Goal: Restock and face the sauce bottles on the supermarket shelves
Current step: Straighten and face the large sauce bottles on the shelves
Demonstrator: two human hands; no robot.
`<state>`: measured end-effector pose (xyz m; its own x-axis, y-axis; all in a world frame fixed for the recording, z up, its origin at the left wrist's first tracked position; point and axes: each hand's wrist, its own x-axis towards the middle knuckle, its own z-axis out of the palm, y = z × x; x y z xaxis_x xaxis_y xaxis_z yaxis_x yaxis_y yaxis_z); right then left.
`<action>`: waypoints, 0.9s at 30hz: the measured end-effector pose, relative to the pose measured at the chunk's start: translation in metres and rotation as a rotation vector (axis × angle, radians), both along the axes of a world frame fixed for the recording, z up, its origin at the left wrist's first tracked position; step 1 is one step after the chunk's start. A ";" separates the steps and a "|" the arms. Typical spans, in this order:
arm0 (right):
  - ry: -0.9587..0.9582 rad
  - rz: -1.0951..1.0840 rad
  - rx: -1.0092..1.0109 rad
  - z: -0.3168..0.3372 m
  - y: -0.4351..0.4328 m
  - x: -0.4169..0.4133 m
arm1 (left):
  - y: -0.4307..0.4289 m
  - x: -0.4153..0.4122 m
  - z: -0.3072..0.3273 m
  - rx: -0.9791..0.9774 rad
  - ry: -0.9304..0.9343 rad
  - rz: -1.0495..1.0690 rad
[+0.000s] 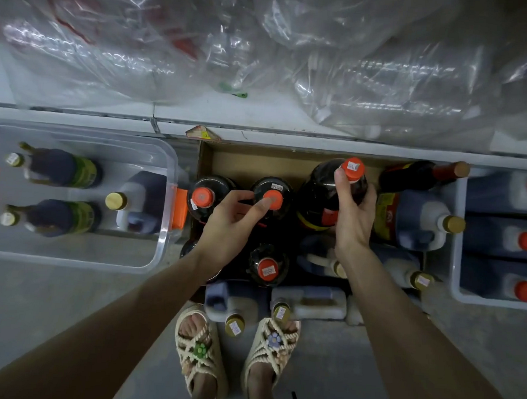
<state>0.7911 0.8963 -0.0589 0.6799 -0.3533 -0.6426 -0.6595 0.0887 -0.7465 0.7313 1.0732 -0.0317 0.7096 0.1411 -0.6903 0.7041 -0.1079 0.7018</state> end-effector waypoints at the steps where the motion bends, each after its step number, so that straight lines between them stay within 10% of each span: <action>1: -0.014 0.009 0.001 0.012 -0.001 0.000 | 0.000 0.001 0.009 -0.007 -0.009 -0.001; 27: -0.444 0.405 0.074 0.549 0.005 0.030 | 0.010 0.056 0.469 -0.255 -0.528 -0.339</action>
